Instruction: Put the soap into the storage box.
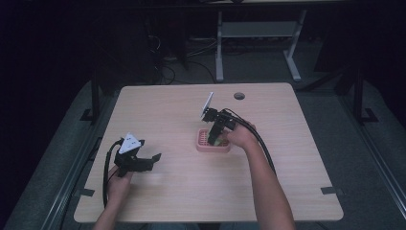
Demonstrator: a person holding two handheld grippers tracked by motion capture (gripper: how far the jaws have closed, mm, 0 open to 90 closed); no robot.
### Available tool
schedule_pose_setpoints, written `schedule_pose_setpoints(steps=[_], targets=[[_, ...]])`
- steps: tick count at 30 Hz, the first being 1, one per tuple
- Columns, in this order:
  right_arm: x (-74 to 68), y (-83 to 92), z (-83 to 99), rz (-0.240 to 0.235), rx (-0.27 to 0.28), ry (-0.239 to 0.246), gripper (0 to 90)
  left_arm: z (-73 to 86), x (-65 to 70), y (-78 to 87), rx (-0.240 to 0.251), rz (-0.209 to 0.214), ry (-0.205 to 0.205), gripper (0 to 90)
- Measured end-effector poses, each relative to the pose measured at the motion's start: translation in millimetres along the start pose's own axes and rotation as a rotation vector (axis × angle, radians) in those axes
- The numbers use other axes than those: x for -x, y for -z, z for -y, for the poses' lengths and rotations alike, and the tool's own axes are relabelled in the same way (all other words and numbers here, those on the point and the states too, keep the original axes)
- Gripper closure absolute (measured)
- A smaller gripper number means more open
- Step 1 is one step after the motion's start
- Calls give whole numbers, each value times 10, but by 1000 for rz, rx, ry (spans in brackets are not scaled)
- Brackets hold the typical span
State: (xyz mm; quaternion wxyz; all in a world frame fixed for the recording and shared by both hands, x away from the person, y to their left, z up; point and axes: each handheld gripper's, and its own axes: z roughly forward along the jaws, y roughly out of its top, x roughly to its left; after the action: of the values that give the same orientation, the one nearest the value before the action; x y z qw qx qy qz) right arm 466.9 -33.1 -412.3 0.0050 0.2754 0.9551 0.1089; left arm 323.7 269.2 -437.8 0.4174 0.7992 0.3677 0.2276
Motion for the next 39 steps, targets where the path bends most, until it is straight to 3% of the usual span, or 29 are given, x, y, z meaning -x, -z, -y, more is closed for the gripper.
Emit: schedule_pose_setpoints(steps=[11,39], targets=[[11,2,17,-1,10,5,253,0,0,-1,-2,-1,1,144],[43,214,136,-24,73,-34,284,-2,3,-2,-13,1,-10,144]])
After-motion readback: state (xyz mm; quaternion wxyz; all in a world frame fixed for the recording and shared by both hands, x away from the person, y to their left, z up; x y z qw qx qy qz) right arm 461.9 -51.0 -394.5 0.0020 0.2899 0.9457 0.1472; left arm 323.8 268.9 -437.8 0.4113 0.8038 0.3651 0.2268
